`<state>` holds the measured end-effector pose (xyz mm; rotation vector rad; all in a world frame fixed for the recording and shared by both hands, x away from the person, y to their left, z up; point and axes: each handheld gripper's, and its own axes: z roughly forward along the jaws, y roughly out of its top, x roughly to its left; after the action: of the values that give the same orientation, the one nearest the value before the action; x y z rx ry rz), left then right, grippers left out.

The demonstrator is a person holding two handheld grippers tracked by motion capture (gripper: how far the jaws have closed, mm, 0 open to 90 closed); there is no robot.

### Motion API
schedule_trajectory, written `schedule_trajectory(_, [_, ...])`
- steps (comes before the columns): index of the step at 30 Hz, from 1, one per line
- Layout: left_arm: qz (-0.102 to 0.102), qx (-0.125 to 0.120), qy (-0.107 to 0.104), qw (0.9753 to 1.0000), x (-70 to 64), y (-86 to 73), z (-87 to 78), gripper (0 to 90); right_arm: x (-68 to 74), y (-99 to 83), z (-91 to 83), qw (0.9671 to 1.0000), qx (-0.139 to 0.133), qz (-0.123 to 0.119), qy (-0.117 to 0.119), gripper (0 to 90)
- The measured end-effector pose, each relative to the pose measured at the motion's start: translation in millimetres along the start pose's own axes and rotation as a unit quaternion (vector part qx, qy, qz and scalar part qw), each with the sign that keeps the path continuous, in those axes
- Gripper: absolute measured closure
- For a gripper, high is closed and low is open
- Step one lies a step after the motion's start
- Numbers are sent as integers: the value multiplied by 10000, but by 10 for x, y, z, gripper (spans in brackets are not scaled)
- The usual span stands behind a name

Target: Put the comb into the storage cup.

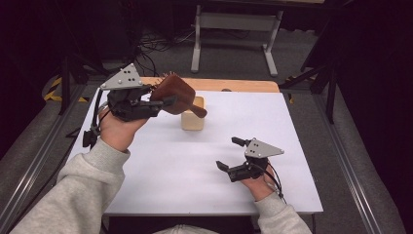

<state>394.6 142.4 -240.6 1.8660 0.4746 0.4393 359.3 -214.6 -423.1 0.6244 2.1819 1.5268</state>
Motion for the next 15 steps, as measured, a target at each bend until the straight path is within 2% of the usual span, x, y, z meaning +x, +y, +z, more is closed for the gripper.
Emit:
schedule_trajectory(7, [-66,6,269,9996,127,-4,44,560,-3,-3,1,10000,4,11,11,29])
schedule_trajectory(15, [-166,20,415,9990,214,-27,109,560,-8,-7,4,10000,13,12,18,29])
